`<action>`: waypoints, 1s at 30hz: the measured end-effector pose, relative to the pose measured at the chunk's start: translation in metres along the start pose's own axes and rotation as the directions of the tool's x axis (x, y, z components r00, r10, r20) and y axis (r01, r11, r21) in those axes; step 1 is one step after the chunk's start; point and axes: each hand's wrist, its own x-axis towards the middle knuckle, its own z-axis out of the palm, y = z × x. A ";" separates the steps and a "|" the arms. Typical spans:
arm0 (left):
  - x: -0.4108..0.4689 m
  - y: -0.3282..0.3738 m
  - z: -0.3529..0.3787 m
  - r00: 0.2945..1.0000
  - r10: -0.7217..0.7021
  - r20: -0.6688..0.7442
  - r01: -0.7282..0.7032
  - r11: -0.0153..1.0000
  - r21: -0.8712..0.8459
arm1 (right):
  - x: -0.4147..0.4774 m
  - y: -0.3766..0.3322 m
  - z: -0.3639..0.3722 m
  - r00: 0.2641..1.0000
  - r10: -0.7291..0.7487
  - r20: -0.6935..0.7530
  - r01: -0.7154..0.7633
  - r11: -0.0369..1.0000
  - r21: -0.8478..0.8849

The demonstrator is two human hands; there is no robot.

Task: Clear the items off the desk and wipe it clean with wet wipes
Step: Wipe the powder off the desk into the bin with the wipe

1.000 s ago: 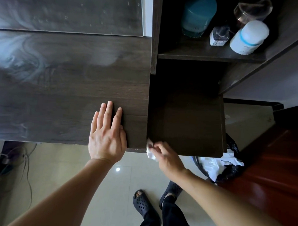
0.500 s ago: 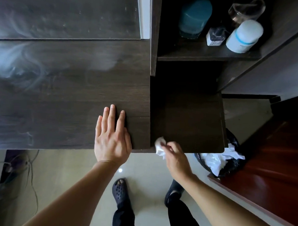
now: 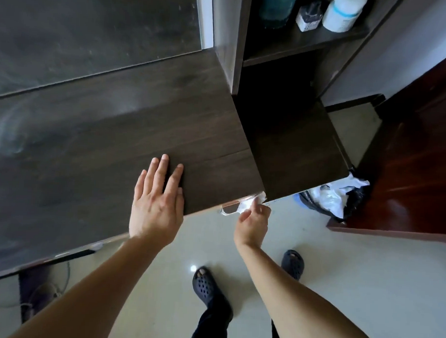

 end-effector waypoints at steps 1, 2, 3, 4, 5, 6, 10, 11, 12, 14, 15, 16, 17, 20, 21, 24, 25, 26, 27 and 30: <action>-0.002 -0.006 -0.001 1.000 -0.003 -0.004 0.003 1.000 0.007 | -0.004 -0.007 0.005 0.997 0.076 -0.017 -0.076 0.997 0.022; -0.003 -0.008 0.000 1.000 -0.004 -0.011 0.005 1.000 0.010 | -0.009 -0.011 0.010 0.993 0.116 -0.026 -0.115 0.993 0.032; -0.004 -0.007 0.001 1.000 -0.011 -0.015 0.011 1.000 0.009 | -0.015 -0.015 0.015 0.993 0.116 -0.028 -0.115 0.993 0.033; -0.003 -0.006 0.002 1.000 -0.021 -0.017 0.021 1.000 0.007 | -0.023 -0.015 0.019 0.997 0.082 -0.014 -0.082 0.996 0.026; -0.003 -0.004 0.002 0.999 -0.029 -0.017 0.029 1.000 0.006 | -0.031 -0.014 0.023 1.000 0.026 0.010 -0.026 1.000 0.009; -0.003 -0.002 0.002 0.999 -0.035 -0.016 0.035 0.999 0.005 | -0.039 -0.012 0.026 0.998 -0.041 0.046 0.042 0.999 -0.018; -0.001 0.005 0.002 0.996 -0.079 -0.034 0.079 0.997 -0.004 | -0.041 0.007 0.010 0.860 -0.347 0.374 0.409 0.907 -0.101; 0.002 0.009 0.003 0.994 -0.102 -0.045 0.101 0.995 -0.016 | -0.034 0.012 -0.003 0.827 -0.362 0.431 0.440 0.893 -0.093; 0.006 0.015 0.003 0.991 -0.124 -0.054 0.122 0.992 -0.040 | -0.026 0.017 -0.016 0.841 -0.345 0.416 0.416 0.905 -0.093; 0.019 0.030 0.003 0.990 -0.124 -0.065 0.116 0.987 -0.111 | 0.004 0.027 -0.042 0.953 -0.242 0.181 0.263 0.959 -0.103; 0.027 0.041 0.004 0.993 -0.097 -0.067 0.086 0.985 -0.148 | 0.025 0.031 -0.056 0.988 -0.153 0.019 0.154 0.984 -0.088; 0.035 0.054 0.006 0.995 -0.064 -0.070 0.050 0.982 -0.181 | 0.046 0.034 -0.067 0.990 -0.080 -0.116 0.074 0.996 -0.053; 0.044 0.068 0.008 0.997 -0.037 -0.075 0.020 0.978 -0.210 | 0.066 0.036 -0.074 0.977 -0.061 -0.205 0.057 0.998 -0.026; 0.069 0.112 0.017 0.996 -0.048 -0.073 0.025 0.958 -0.287 | 0.096 0.030 -0.072 0.967 -0.239 -0.088 0.228 0.966 -0.117; 0.076 0.123 0.020 0.995 -0.074 -0.066 0.052 0.955 -0.292 | 0.096 0.029 -0.063 0.946 -0.322 0.036 0.323 0.932 -0.167; 0.088 0.137 0.030 0.991 -0.111 -0.072 0.093 0.971 -0.220 | 0.100 0.042 -0.054 0.830 -0.489 0.269 0.548 0.806 -0.226; 0.089 0.138 0.032 0.991 -0.107 -0.078 0.091 0.978 -0.186 | 0.112 0.045 -0.062 0.819 -0.499 0.285 0.564 0.793 -0.232; 0.089 0.138 0.034 0.992 -0.102 -0.079 0.089 0.984 -0.154 | 0.130 0.050 -0.075 0.826 -0.491 0.278 0.557 0.789 -0.260; 0.088 0.140 0.034 0.993 -0.095 -0.073 0.085 0.988 -0.129 | 0.153 0.056 -0.091 0.845 -0.481 0.232 0.533 0.786 -0.312; 0.088 0.142 0.032 0.994 -0.101 -0.046 0.096 0.992 -0.086 | 0.233 0.070 -0.133 0.940 -0.335 0.066 0.330 0.841 -0.429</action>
